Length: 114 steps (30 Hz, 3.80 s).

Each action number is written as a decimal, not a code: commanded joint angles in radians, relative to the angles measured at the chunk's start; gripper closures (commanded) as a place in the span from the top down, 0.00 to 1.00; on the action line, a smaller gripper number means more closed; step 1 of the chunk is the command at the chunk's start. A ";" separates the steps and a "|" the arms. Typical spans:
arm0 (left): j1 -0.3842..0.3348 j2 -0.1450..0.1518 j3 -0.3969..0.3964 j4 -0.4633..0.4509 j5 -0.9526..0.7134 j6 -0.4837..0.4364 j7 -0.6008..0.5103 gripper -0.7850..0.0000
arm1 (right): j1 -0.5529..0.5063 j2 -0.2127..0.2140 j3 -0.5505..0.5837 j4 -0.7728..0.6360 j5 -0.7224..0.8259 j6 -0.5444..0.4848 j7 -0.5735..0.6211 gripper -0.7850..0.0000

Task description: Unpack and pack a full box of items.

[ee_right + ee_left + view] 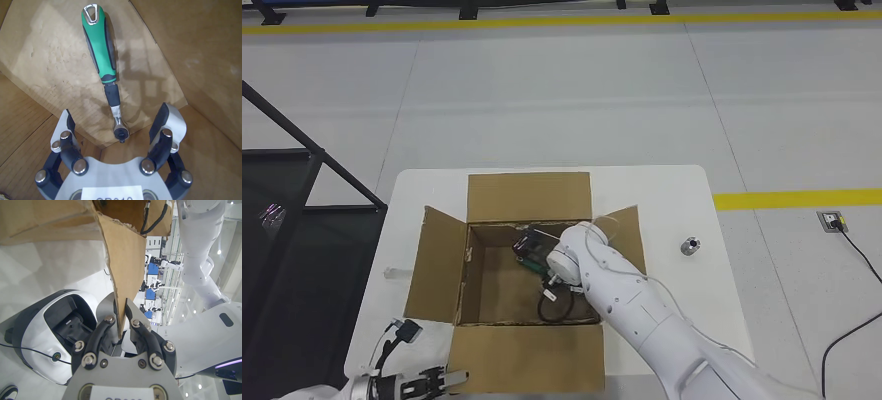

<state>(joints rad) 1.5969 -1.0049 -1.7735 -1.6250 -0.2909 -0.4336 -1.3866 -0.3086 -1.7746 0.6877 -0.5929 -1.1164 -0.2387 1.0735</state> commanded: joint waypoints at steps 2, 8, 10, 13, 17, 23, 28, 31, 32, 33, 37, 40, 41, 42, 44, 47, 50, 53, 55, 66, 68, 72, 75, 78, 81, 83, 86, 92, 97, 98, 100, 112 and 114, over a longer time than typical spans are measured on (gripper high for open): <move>0.009 0.012 0.009 -0.012 -0.006 0.007 -0.007 0.00 | 0.004 -0.011 -0.011 0.023 0.000 -0.005 -0.004 1.00; 0.025 0.038 0.015 -0.018 -0.023 0.002 -0.002 0.00 | 0.015 -0.038 -0.039 0.068 -0.011 -0.003 -0.007 0.60; 0.029 0.046 0.018 -0.018 -0.026 0.002 -0.002 0.00 | 0.020 -0.046 -0.045 0.085 -0.012 0.002 -0.006 0.49; 0.033 0.059 0.023 -0.017 -0.028 0.002 -0.002 0.00 | 0.028 -0.059 -0.055 0.113 -0.016 0.012 -0.002 0.46; 0.043 0.076 0.030 -0.019 -0.034 -0.003 0.003 0.00 | 0.038 -0.077 -0.064 0.150 -0.013 0.012 -0.006 0.47; 0.061 0.102 0.039 -0.021 -0.042 -0.015 0.014 0.00 | 0.057 -0.098 -0.062 0.205 0.013 -0.022 -0.030 0.47; 0.072 0.124 0.047 -0.023 -0.061 -0.022 0.022 0.00 | 0.073 -0.111 -0.057 0.254 0.031 -0.051 -0.053 0.49; 0.078 0.137 0.052 -0.026 -0.071 -0.026 0.026 0.00 | 0.079 -0.119 -0.056 0.277 0.038 -0.064 -0.063 0.48; 0.079 0.141 0.054 -0.026 -0.073 -0.028 0.028 0.00 | 0.080 -0.121 -0.056 0.284 0.041 -0.069 -0.065 0.48; 0.081 0.145 0.056 -0.026 -0.075 -0.030 0.030 0.00 | 0.081 -0.124 -0.057 0.290 0.041 -0.075 -0.068 0.48; 0.082 0.160 0.066 -0.020 -0.087 -0.039 0.039 0.00 | 0.083 -0.132 -0.059 0.313 0.042 -0.087 -0.078 0.44; 0.079 0.171 0.076 -0.017 -0.095 -0.044 0.044 0.00 | 0.085 -0.137 -0.059 0.328 0.043 -0.093 -0.081 0.40; 0.078 0.174 0.079 -0.014 -0.099 -0.047 0.046 0.00 | 0.086 -0.139 -0.059 0.331 0.043 -0.095 -0.082 0.38; 0.077 0.177 0.081 -0.013 -0.101 -0.048 0.048 0.00 | 0.086 -0.140 -0.060 0.335 0.042 -0.100 -0.081 0.38; 0.075 0.183 0.087 -0.012 -0.102 -0.053 0.053 0.00 | 0.087 -0.143 -0.062 0.340 0.042 -0.106 -0.081 0.38; 0.074 0.191 0.094 -0.008 -0.109 -0.059 0.059 0.00 | 0.087 -0.149 -0.065 0.343 0.038 -0.114 -0.080 0.39; 0.072 0.200 0.101 -0.003 -0.116 -0.064 0.064 0.00 | 0.088 -0.154 -0.069 0.340 0.030 -0.109 -0.091 0.40; 0.068 0.207 0.109 0.001 -0.124 -0.069 0.069 0.00 | 0.091 -0.156 -0.069 0.340 0.026 -0.101 -0.102 0.39; 0.065 0.211 0.114 0.003 -0.126 -0.073 0.073 0.00 | 0.093 -0.158 -0.069 0.338 0.023 -0.097 -0.102 0.39; 0.053 0.232 0.140 0.017 -0.142 -0.087 0.087 0.00 | 0.090 -0.166 -0.076 0.330 0.005 -0.109 -0.087 0.41; 0.051 0.236 0.143 0.020 -0.145 -0.090 0.090 0.00 | 0.089 -0.168 -0.077 0.330 0.002 -0.118 -0.085 0.41; 0.047 0.242 0.151 0.026 -0.155 -0.096 0.096 0.00 | 0.089 -0.169 -0.077 0.329 -0.001 -0.134 -0.087 0.41; 0.045 0.246 0.157 0.027 -0.160 -0.099 0.099 0.00 | 0.089 -0.170 -0.076 0.337 -0.003 -0.116 -0.081 0.41; 0.044 0.250 0.162 0.028 -0.161 -0.101 0.101 0.00 | 0.087 -0.171 -0.075 0.342 -0.004 -0.107 -0.077 0.40; 0.045 0.255 0.166 0.028 -0.164 -0.106 0.106 0.00 | 0.085 -0.174 -0.076 0.344 -0.007 -0.103 -0.072 0.38; 0.047 0.258 0.168 0.028 -0.166 -0.109 0.109 0.00 | 0.084 -0.176 -0.076 0.344 -0.008 -0.105 -0.069 0.34; 0.049 0.262 0.170 0.028 -0.171 -0.113 0.113 0.00 | 0.084 -0.178 -0.078 0.346 -0.013 -0.106 -0.065 0.18; 0.053 0.270 0.174 0.028 -0.178 -0.121 0.121 0.00 | 0.086 -0.183 -0.080 0.355 -0.020 -0.095 -0.050 0.00; 0.053 0.276 0.174 0.034 -0.192 -0.128 0.129 0.00 | 0.100 -0.184 -0.073 0.347 -0.015 -0.100 -0.067 0.00; 0.053 0.277 0.173 0.036 -0.195 -0.131 0.131 0.00 | 0.106 -0.183 -0.070 0.344 -0.012 -0.103 -0.074 0.00; 0.051 0.278 0.171 0.042 -0.203 -0.134 0.134 0.00 | 0.118 -0.180 -0.063 0.336 -0.008 -0.109 -0.087 0.00; 0.039 0.290 0.130 0.072 -0.258 -0.136 0.136 0.00 | 0.142 -0.130 -0.026 0.192 -0.020 -0.220 -0.064 0.00; 0.039 0.291 0.121 0.073 -0.272 -0.140 0.140 0.00 | 0.129 -0.115 -0.017 0.137 -0.030 -0.228 -0.033 0.00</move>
<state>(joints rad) 1.6361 -0.7146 -1.6485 -1.5525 -0.5566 -0.5715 -1.2486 -0.1738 -1.8962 0.6660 -0.4292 -1.1433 -0.4650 1.0258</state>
